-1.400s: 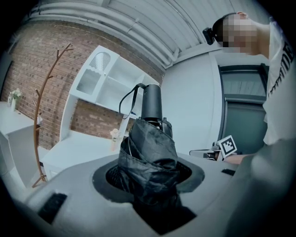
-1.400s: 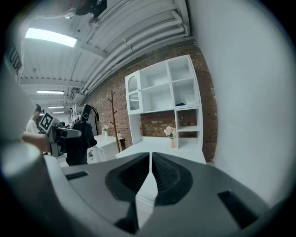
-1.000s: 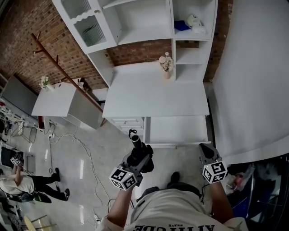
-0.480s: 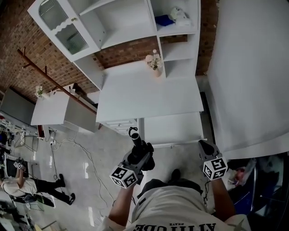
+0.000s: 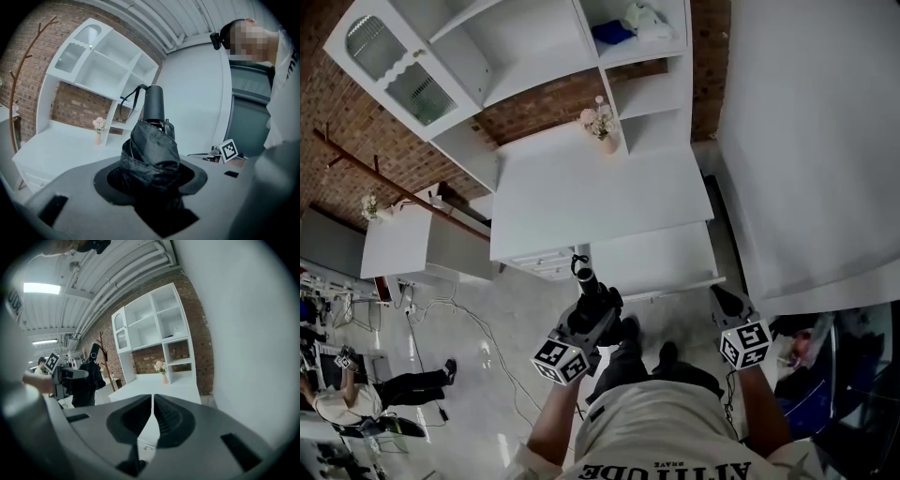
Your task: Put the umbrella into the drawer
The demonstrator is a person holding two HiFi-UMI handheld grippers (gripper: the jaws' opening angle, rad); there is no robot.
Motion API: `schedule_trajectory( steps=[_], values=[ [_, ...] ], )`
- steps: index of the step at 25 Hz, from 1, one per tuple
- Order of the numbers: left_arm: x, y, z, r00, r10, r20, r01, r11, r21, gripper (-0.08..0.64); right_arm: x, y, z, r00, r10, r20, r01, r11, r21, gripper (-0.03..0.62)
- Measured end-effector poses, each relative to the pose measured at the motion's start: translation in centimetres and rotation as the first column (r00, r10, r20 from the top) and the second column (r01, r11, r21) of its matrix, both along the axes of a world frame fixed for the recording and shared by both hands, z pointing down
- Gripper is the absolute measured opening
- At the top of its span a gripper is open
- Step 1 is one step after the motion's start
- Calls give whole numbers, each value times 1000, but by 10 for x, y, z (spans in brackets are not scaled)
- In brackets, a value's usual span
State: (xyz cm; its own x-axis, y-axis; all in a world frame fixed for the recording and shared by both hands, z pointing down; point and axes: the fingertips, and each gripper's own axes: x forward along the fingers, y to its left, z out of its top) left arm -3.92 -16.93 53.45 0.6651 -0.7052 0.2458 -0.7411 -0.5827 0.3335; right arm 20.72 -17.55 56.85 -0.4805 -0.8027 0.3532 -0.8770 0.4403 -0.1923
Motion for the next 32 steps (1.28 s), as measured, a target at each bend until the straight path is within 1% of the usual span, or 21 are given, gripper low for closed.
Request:
schedule_trajectory(
  steps=[3,8,12,15,17,24,28,32],
  values=[
    [0,-11,6,999,38,12,-38,999,-9,224,-4,-2,4,1000,22,-3,-22,1000,-9,35],
    [1,-33,17,995,102,4,-101,994,-30,224,-6,-8,11,997,79,-14,-80,996,-31,35],
    [2,-53,33,984,172,53,-170,985,-39,224,-10,-15,15,992,122,-25,-123,991,-52,35],
    [4,-66,52,967,234,97,-230,972,-57,224,-16,-22,17,988,147,-36,-149,986,-71,35],
    [4,-74,66,958,267,108,-260,962,-79,224,-22,-25,21,986,159,-44,-162,983,-86,35],
    [3,-106,120,926,347,146,-326,933,-148,224,-41,-41,30,980,186,-72,-194,973,-122,35],
    [3,-117,152,885,416,209,-387,907,-165,224,-52,-48,36,977,196,-87,-207,968,-143,35],
    [-2,-126,188,860,462,216,-417,881,-223,224,-68,-55,42,974,206,-97,-220,962,-164,35]
  ],
)
